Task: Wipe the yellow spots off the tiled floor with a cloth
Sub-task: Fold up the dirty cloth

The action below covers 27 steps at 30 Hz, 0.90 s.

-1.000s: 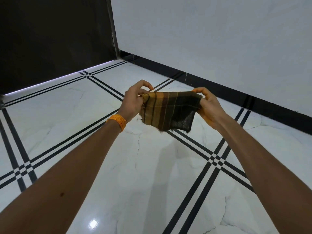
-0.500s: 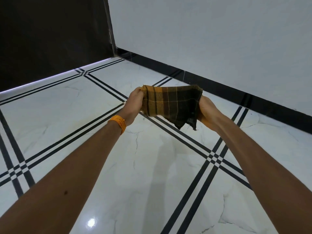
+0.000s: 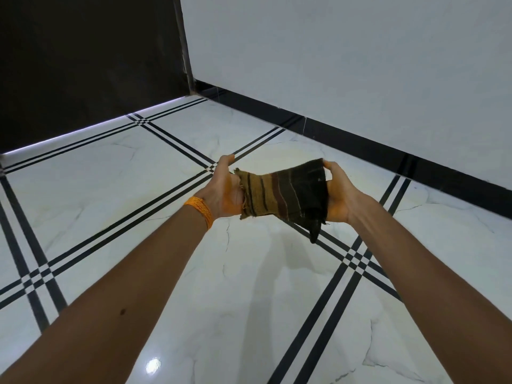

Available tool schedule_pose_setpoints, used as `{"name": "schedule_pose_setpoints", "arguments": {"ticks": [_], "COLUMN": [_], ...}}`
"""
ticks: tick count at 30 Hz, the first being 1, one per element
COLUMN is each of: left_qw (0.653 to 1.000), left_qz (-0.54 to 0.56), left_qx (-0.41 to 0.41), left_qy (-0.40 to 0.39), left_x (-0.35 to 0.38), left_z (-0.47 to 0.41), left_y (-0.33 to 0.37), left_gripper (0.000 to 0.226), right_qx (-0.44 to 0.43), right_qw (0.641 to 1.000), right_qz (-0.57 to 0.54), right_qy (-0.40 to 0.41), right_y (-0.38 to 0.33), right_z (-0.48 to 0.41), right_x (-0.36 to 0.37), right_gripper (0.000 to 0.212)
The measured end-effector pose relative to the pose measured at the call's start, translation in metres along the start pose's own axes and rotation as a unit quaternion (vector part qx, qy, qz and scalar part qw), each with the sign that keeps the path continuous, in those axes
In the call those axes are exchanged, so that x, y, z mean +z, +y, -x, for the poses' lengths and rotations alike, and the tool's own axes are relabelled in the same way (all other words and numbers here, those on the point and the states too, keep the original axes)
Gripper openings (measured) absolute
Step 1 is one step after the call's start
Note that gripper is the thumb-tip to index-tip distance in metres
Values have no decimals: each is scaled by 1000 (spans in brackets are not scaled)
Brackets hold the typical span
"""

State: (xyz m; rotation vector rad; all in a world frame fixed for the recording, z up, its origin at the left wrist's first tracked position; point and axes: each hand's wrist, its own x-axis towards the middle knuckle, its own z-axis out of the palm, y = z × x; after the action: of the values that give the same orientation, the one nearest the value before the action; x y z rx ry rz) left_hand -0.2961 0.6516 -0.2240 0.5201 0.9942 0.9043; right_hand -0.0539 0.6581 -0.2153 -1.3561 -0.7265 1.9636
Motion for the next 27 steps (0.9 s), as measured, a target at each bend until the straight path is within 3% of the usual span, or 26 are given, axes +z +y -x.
{"name": "schedule_pose_setpoints", "arguments": {"ticks": [1,4,6,10,13,18,21,23,27], "left_qw": [1000,994,990,993,986,953,941,938,940], "left_qz": [-5,-100,-131,-86,-106,-82,-81,-110,-161], "left_qx": [-4,12,37,85,127,258,280,294,295], "left_qy": [-12,-45,-43,-1,-7,-134,-169,-147,-55], "left_x": [0,-1,-3,-7,-12,4,12,11,-6], "left_z": [2,8,5,1,1,19,24,20,13], "left_y": [0,1,1,1,3,35,45,42,39], "left_gripper": [72,28,12,33,53,37,33,24,28], "right_qx": [0,-23,-49,-53,-126,-337,-395,-402,-416], "right_qw": [1000,998,997,998,991,938,913,910,902], "right_qz": [-18,-36,-10,1,26,-13,32,64,115], "right_qy": [-14,-55,-55,-40,-23,-79,-96,-70,-21], "right_y": [0,0,-1,4,3,-19,-32,-36,-35], "right_z": [2,6,4,-1,3,21,22,21,19], "right_x": [-1,-4,-7,-7,2,13,19,17,10], "right_gripper": [70,50,38,52,37,38,36,33,37]}}
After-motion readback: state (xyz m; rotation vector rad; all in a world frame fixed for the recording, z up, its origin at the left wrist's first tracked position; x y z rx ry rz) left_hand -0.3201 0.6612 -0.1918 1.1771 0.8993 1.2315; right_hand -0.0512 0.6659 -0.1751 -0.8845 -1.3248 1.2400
